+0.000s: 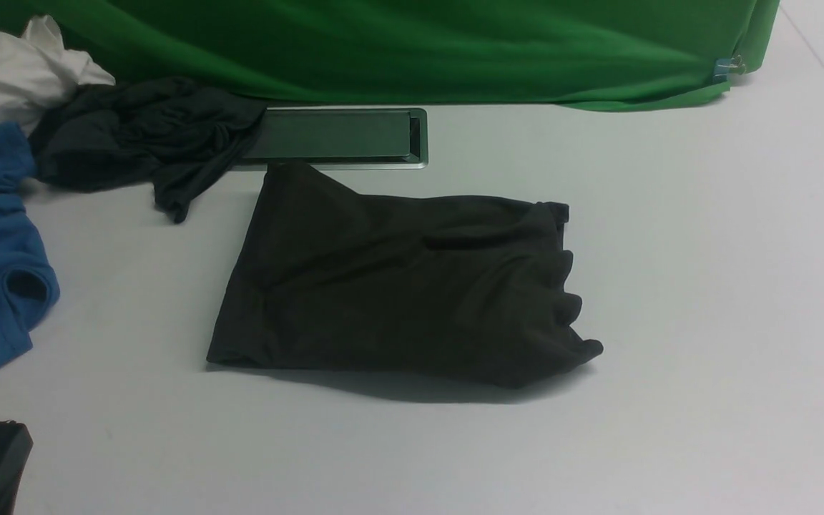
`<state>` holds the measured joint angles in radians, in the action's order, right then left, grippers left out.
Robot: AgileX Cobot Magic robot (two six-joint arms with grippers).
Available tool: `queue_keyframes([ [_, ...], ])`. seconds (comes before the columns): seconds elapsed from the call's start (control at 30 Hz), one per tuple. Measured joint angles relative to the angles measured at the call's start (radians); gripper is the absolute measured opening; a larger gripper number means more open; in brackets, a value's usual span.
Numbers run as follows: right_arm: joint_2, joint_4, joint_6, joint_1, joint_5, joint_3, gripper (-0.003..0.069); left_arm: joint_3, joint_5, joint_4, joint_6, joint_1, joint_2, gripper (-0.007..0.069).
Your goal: Fold a long-sleeved shirt on a white desktop.
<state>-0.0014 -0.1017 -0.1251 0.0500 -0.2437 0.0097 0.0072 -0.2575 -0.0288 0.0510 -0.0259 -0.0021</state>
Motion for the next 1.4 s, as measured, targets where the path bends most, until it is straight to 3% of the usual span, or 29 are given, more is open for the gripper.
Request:
queue_keyframes([
  [1.2,0.0,0.001,-0.006,0.0,0.001,0.0,0.0238,0.0,0.001,0.0,0.0,0.0,0.0,0.0018],
  [1.4,0.0,0.001,-0.006,-0.072,0.003,0.0,0.0238,0.0,0.001,0.0,0.0,0.001,0.0,0.0018],
])
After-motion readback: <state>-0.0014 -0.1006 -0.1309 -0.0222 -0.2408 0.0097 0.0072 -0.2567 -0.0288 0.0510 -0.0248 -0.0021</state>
